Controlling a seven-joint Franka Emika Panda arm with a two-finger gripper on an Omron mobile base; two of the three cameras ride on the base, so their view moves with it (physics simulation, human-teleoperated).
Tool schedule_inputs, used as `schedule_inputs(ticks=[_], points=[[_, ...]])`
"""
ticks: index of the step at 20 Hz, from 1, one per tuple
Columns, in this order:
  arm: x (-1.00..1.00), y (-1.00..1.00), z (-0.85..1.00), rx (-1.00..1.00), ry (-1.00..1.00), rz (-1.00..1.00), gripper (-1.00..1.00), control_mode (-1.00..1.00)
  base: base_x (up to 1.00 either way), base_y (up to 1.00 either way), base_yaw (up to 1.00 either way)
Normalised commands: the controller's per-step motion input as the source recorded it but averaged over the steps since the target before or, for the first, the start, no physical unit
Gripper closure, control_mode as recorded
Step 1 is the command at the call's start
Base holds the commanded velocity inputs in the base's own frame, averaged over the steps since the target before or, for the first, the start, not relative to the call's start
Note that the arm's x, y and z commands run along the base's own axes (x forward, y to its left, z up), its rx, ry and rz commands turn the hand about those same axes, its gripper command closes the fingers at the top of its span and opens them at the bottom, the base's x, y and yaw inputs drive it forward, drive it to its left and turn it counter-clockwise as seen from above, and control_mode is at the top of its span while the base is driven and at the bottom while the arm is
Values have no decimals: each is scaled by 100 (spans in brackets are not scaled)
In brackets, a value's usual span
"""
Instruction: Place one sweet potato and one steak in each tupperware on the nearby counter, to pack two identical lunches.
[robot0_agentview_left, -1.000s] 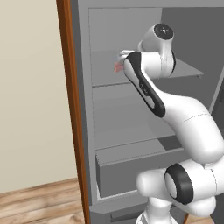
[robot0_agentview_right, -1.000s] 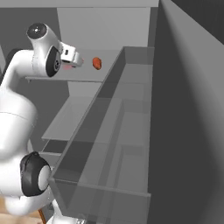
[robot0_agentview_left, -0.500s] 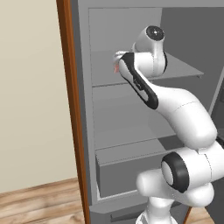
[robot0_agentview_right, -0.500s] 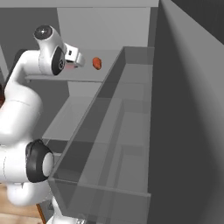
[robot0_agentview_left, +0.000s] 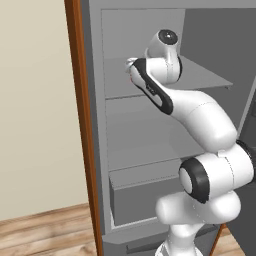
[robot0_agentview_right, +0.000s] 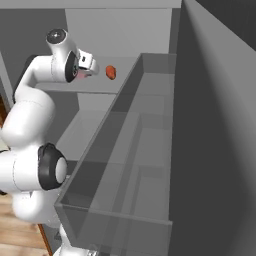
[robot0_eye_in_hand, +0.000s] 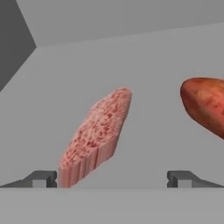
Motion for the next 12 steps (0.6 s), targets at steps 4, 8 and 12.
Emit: schedule_inputs(ticks=[4, 8, 12], points=[[33, 17, -15, 0, 1, 0, -100, -100, 0, 0, 0], [36, 9, -15, 0, 2, 0, -100, -100, 0, 0, 0], [31, 4, -19, 0, 1, 0, -100, -100, 0, 0, 0]])
